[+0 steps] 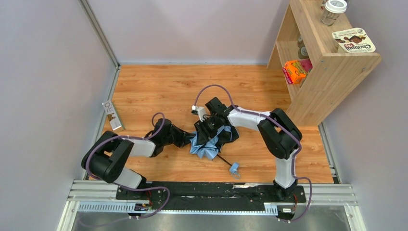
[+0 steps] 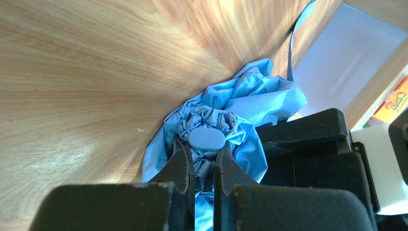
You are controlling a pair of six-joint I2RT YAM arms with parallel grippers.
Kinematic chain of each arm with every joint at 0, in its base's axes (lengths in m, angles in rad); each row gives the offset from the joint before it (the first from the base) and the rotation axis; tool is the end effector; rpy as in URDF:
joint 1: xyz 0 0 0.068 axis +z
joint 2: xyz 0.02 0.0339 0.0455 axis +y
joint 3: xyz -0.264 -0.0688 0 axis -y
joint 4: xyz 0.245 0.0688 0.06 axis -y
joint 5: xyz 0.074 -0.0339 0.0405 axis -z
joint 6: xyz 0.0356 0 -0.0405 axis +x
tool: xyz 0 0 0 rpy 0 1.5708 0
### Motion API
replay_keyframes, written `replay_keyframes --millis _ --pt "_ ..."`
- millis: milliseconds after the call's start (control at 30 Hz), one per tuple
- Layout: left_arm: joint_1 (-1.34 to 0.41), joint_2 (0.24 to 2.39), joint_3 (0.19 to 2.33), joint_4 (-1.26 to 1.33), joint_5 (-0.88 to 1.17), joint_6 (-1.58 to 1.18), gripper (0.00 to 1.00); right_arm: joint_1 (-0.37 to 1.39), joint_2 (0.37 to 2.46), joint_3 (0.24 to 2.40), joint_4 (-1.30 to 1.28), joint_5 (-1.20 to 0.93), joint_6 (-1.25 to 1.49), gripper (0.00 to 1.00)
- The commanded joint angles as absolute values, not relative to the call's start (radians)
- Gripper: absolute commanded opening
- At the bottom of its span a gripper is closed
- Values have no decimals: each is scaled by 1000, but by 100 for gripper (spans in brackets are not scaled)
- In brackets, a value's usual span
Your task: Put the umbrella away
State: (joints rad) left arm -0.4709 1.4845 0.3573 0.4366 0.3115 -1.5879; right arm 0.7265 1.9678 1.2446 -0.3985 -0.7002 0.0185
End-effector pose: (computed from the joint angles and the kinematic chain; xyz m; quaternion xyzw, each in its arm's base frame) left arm 0.2087 -0.1185 0.1123 -0.4176 0.7930 -0.4330 0.0966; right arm 0.2758 0.2758 0.1486 -0.3891 0.8325 0.3876 0.0731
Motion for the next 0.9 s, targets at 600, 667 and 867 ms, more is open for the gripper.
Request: replay_keyframes --millis 600,667,867 --pt "-480 1401 305 337 190 -1528 0 802 1683 1195 -505 -545 95 75" --pt "-480 1399 307 334 198 -1537 0 837 1698 1209 -503 -537 89 76" --pt "-479 1384 325 305 235 -1566 0 934 1791 1224 -503 -255 37 81"
